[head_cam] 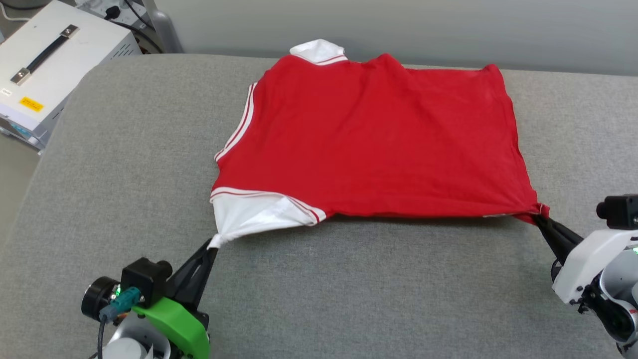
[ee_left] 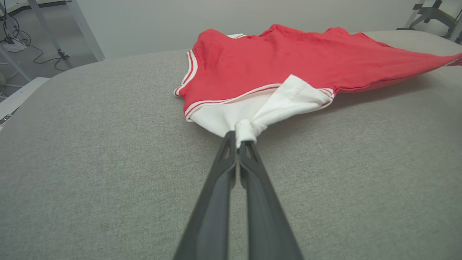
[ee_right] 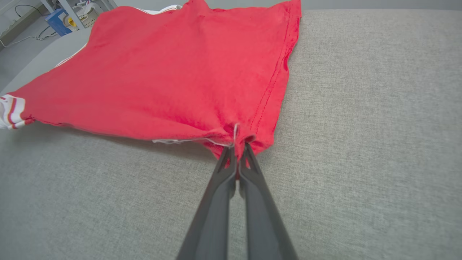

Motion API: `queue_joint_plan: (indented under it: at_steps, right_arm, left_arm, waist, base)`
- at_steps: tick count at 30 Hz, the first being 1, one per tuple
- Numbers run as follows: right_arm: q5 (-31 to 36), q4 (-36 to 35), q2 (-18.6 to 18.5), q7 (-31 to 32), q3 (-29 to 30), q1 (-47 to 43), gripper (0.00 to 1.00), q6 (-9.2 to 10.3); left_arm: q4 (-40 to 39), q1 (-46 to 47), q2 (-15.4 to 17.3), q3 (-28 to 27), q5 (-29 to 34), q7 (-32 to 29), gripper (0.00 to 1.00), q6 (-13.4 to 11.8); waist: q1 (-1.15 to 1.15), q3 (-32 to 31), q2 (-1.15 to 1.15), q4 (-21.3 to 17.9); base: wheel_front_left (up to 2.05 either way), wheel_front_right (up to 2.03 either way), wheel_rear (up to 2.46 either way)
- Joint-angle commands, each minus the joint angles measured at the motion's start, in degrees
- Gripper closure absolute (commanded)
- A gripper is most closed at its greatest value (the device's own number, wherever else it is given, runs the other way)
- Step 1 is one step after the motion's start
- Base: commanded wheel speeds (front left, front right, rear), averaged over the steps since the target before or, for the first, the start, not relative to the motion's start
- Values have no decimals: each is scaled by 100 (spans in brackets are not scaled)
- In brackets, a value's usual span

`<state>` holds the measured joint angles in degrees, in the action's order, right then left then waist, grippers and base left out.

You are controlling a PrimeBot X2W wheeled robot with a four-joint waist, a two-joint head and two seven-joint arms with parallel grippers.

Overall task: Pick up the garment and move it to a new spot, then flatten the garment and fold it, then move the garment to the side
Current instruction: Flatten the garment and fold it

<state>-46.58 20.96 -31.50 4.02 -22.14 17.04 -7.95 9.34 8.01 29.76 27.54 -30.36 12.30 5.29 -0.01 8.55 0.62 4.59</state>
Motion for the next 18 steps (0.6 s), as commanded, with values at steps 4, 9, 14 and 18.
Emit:
queue_joint_plan:
  at_steps: [4, 9, 14, 18]
  right_arm:
    - [-144, -260, -89, 243, 263, -561, 100, 46]
    - [-172, -562, -80, 741, 666, -1184, 100, 46]
    - [-159, -1026, -33, 1314, 1083, -1767, 100, 46]
    - [-47, -1324, 31, 1962, 1549, -2336, 100, 46]
  left_arm:
    - [-408, -435, 159, 86, -92, -72, 100, -31]
    - [-826, -916, 273, 221, -177, -255, 100, -84]
    - [-1050, -1230, 345, 364, -222, -418, 100, -115]
    - [-1198, -1432, 445, 570, -229, -610, 100, -59]
  waist:
    - [1, -291, -62, 2]
    - [1, -470, -62, 11]
    - [1, -556, -62, 37]
    - [1, -593, -62, 56]
  base:
    - [0, 0, 0]
    - [0, 0, 0]
    - [0, 0, 0]
    - [0, 0, 0]
